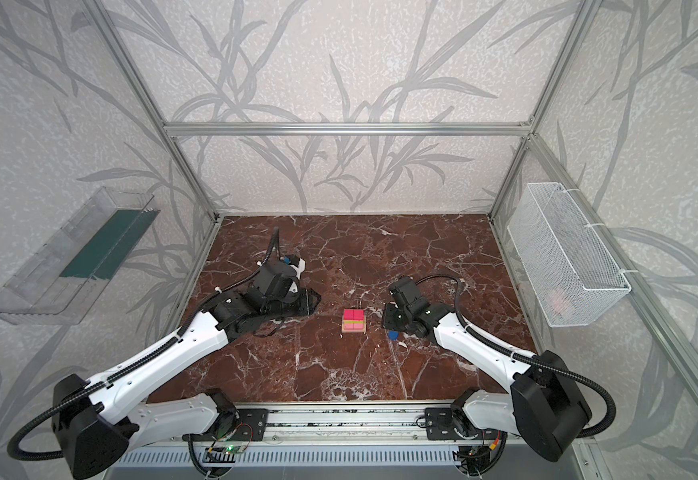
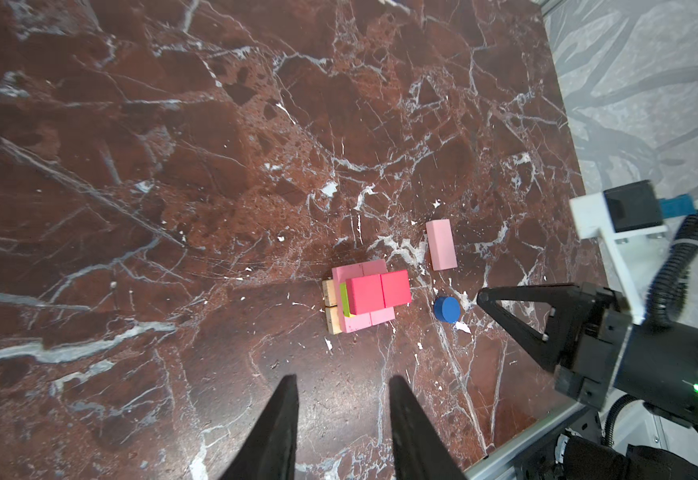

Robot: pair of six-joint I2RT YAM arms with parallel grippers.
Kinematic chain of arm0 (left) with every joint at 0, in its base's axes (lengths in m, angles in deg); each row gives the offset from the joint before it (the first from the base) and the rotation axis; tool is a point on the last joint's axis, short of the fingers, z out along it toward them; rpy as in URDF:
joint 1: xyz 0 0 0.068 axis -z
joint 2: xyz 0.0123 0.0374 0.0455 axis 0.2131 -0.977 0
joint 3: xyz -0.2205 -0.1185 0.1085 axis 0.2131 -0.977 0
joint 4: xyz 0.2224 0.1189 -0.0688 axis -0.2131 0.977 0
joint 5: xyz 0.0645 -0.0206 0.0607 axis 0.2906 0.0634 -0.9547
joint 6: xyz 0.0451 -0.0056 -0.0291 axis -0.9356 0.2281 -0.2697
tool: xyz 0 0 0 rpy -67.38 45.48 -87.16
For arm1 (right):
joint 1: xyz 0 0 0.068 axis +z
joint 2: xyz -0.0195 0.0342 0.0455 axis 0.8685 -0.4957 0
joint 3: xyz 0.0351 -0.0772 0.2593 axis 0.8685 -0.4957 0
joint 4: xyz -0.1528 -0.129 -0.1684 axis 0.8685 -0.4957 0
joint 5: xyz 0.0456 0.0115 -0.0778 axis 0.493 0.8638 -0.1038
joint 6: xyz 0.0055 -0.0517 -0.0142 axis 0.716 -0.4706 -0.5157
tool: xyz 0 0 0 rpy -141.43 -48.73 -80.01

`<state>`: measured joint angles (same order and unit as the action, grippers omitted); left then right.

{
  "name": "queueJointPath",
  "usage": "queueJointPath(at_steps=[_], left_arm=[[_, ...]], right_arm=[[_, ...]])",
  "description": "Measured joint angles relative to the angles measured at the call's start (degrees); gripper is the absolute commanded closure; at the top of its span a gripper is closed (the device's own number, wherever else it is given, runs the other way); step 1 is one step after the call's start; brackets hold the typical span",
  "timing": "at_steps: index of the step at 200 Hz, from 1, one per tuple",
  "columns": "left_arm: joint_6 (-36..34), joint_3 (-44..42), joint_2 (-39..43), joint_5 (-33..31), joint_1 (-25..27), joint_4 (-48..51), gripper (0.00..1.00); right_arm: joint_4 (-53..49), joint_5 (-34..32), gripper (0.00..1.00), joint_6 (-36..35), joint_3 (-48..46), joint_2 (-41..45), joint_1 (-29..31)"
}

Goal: Build the wood block tower
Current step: 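Move the right gripper over the pale-pink rectangular block while the left arm holds back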

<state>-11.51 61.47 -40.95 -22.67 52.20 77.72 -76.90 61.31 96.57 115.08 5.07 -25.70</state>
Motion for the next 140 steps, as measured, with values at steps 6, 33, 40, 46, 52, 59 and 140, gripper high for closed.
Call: queueJointPath(at_steps=[6,33,40,46,52,59,140], left_arm=[[-0.09,-0.42,0.96,-0.55,-0.07,0.04,0.64],[-0.17,-1.62,3.34,-2.05,-0.39,0.55,0.64],[-0.20,-1.77,3.58,-2.32,-0.55,0.68,0.64],[-0.20,-1.88,3.76,-2.49,-0.66,0.74,0.64],[-0.24,-1.90,3.80,-2.62,-0.70,0.92,0.64],[-0.26,-1.90,3.82,-2.71,-0.72,0.96,0.64],[-0.70,-1.90,3.82,-2.89,-1.36,1.40,0.64]], right_arm=[[0.24,0.04,1.00,-0.02,0.00,-1.05,-0.15],[2.40,0.83,1.00,-0.04,0.00,-5.55,-0.96],[3.06,1.01,1.00,-0.11,0.02,-6.49,-1.09],[3.63,1.11,1.00,-0.24,0.07,-7.50,-1.22],[3.96,1.25,1.00,-0.31,0.20,-8.44,-1.33],[4.04,1.42,1.00,-0.48,0.57,-9.64,-1.46],[5.11,2.43,1.00,-2.64,4.74,-17.11,-2.25]])
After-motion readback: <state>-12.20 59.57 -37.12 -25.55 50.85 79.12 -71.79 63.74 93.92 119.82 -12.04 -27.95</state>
